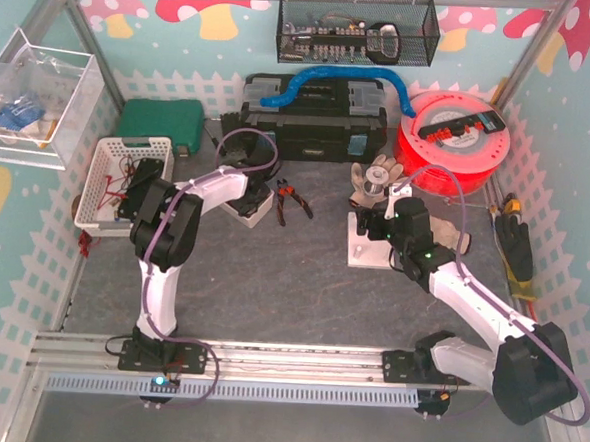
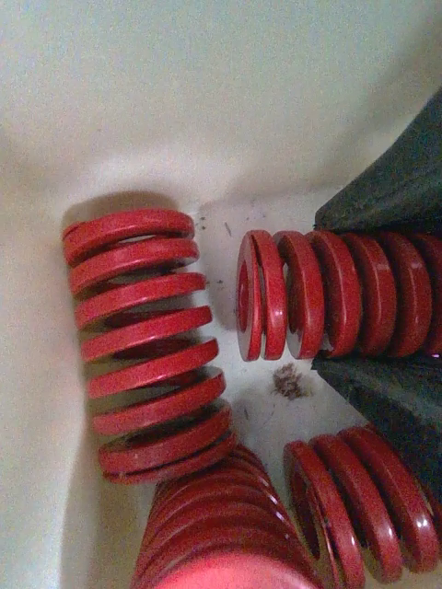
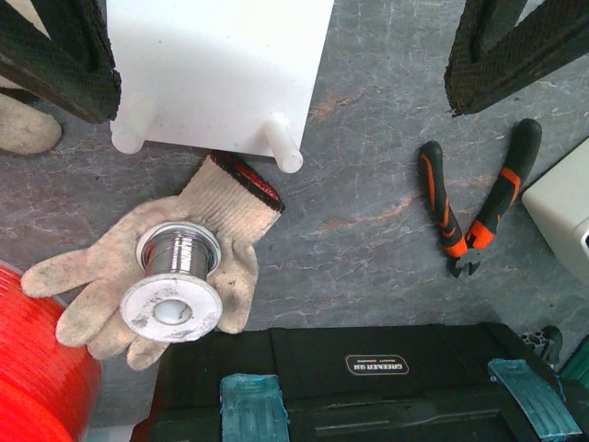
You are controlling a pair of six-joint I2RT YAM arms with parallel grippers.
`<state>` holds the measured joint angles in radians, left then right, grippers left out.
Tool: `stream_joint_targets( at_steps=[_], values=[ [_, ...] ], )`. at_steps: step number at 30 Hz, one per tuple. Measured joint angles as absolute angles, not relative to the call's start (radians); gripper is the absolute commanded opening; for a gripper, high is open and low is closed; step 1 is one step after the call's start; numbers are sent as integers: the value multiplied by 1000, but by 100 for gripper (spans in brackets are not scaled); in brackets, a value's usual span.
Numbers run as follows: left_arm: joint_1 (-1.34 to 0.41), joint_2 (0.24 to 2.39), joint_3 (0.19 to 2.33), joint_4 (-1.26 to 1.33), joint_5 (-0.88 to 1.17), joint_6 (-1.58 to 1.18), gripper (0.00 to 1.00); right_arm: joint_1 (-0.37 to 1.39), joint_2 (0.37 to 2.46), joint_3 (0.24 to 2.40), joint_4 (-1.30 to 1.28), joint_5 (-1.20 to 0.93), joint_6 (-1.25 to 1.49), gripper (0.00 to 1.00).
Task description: Install the large spring
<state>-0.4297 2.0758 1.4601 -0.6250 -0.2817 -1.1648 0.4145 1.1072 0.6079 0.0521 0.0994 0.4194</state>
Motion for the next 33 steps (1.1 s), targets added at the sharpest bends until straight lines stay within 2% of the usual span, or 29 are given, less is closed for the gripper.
stream_joint_targets(
  at_steps=[5,16,25,33],
  values=[
    [-438,2069,1451,-619,-314,-1167,15,414,1103,608,52,105,419,96],
    [-456,2041,1465,-648,-323,-1103,5,414,1103,608,52,106,419,96],
    [-460,1884,1463,-620,-388,-993,0,414,1103,608,52,109,419,96],
    [-488,1585,1197,-303,-329,-720,0,414,1120,608,53,76,420,96]
  ],
)
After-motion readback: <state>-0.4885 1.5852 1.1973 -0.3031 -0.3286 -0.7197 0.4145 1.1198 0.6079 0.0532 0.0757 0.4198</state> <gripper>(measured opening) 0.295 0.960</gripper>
